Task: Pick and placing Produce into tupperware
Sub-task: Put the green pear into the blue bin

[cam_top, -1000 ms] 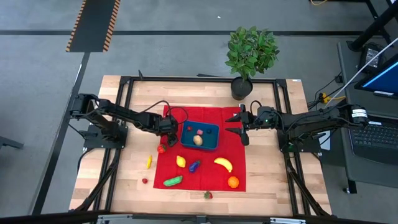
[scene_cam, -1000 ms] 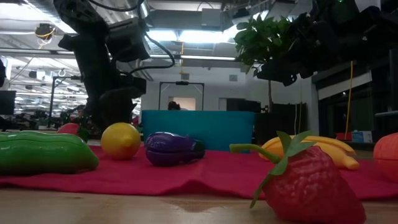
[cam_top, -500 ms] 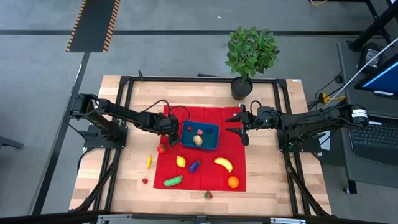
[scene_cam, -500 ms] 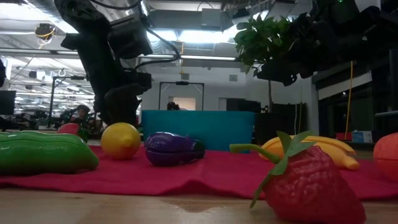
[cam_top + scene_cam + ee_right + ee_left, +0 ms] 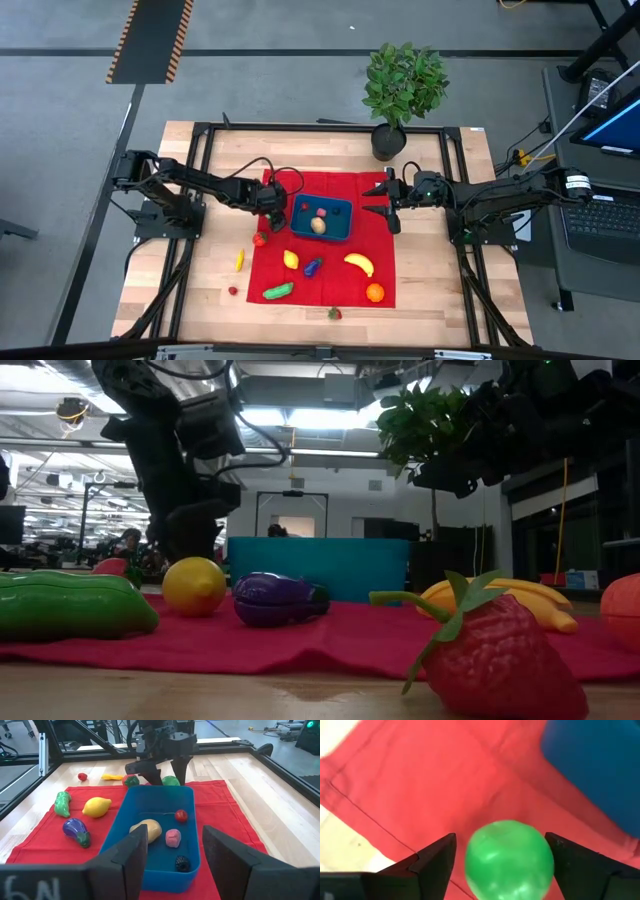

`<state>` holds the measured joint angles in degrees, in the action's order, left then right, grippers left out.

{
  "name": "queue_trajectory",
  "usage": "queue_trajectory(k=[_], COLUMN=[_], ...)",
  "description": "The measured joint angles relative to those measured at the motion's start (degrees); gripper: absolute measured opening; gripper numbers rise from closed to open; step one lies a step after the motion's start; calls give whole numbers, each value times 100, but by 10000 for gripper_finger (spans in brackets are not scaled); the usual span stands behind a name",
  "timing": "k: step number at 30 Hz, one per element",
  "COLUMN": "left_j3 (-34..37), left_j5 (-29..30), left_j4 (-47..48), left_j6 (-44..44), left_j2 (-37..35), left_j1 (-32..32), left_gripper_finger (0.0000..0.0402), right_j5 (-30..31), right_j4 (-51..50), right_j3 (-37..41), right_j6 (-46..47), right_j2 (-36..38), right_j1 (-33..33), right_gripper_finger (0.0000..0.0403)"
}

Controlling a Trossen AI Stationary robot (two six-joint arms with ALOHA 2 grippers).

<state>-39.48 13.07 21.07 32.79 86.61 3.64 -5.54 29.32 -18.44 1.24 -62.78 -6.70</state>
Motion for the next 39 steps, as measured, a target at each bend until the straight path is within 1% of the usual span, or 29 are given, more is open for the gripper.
queue_trajectory(k=[5,11,19,23,28,39], left_j3=[0,0,0,0,0,0], left_j5=[-119,-237,-233,-231,-222,-216], left_j4=[115,120,168,235,242,242], left_j6=[13,13,16,11,-35,-115], left_j2=[0,-2,-2,-2,-9,-9], left_j1=[0,-2,0,0,0,0], left_gripper_finger=[276,275,273,252,203,203], right_j5=[0,0,-1,0,0,0], right_j4=[-1,-1,-2,0,0,0], right_j3=[0,0,0,0,0,0], right_j6=[0,1,0,0,0,0], right_j2=[0,0,0,0,0,0], right_j1=[0,0,2,2,1,2], right_gripper_finger=[190,190,190,190,190,190])
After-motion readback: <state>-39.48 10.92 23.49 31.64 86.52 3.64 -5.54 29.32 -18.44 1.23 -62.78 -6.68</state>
